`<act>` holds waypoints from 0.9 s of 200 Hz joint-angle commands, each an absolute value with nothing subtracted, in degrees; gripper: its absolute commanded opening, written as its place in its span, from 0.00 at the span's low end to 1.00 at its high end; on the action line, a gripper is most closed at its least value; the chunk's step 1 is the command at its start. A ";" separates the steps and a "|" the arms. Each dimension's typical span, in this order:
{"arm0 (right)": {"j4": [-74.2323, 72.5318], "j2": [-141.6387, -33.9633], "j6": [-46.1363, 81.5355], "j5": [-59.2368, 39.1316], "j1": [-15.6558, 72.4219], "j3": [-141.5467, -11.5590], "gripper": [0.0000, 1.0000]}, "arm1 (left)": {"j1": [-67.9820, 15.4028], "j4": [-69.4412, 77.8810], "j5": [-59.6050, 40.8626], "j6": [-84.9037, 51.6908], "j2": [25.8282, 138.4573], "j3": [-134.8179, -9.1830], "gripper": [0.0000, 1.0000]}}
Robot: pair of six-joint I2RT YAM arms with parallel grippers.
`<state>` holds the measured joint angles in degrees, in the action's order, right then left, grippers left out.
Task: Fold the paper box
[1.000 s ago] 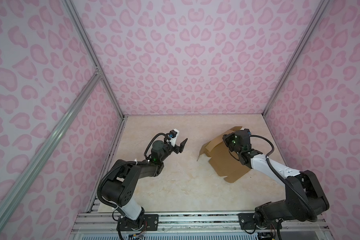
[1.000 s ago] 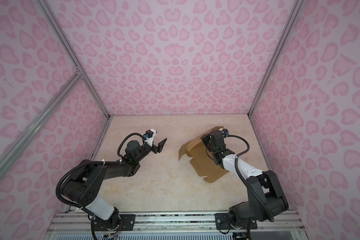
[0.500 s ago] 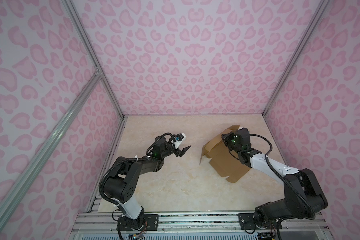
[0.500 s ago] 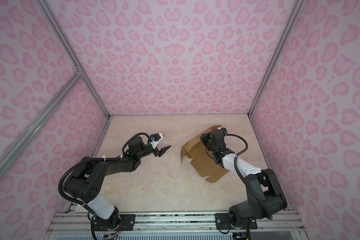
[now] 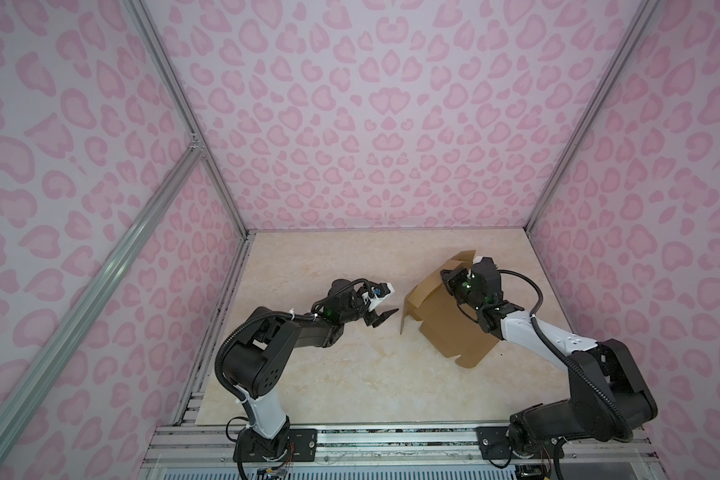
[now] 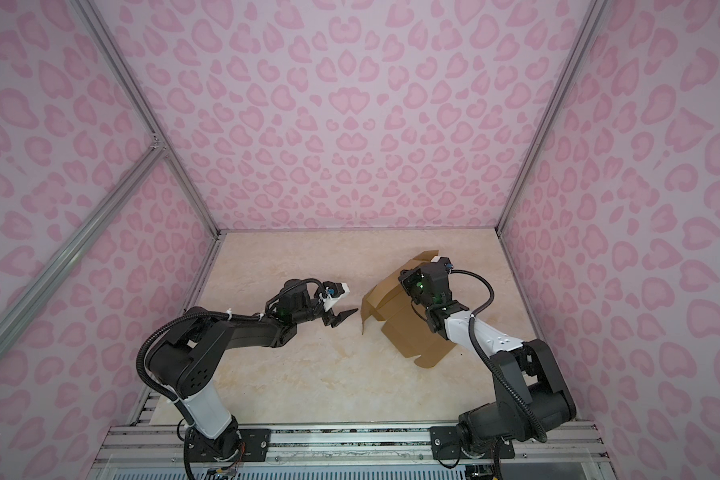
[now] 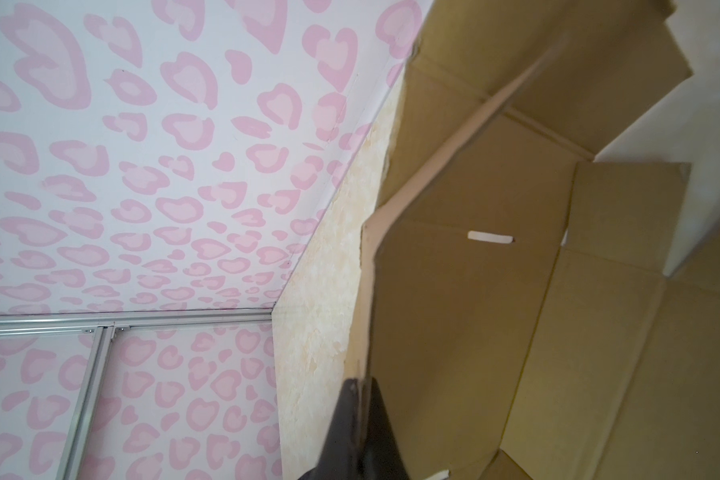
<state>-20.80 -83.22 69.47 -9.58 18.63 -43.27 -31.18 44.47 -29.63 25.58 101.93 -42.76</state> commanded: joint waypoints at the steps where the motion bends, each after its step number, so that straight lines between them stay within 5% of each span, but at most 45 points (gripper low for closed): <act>1: -23.65 -83.43 69.26 -10.92 18.78 -42.30 0.00 | -32.39 45.70 -28.08 26.92 102.59 -43.57 0.80; 180: -25.12 -82.07 70.01 -10.11 19.78 -39.52 0.00 | -38.93 45.96 -21.76 26.28 103.80 -45.07 0.74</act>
<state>-25.63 -82.54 69.91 -10.50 19.49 -40.16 -37.85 44.47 -22.74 27.29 104.01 -44.73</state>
